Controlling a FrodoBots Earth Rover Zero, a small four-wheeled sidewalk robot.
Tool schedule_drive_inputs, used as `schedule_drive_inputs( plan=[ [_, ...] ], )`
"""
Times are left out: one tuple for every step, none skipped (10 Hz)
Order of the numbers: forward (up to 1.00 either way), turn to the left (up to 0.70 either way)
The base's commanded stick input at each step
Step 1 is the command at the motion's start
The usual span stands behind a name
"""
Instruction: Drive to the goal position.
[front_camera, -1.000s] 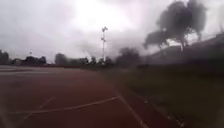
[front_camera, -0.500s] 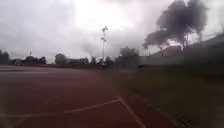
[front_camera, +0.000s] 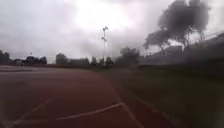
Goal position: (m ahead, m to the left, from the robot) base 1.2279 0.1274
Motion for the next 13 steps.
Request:
schedule_drive_inputs(
  plan=[
    [0.5,0.0],
    [0.5,0.0],
    [0.5,0.0],
    [0.5,0.0],
    [0.5,0.0],
    [0.5,0.0],
    [0.5,0.0],
    [0.5,0.0],
    [0.5,0.0],
    [0.5,0.0],
    [0.5,0.0],
    [0.5,0.0],
    [0.5,0.0]
  ],
)
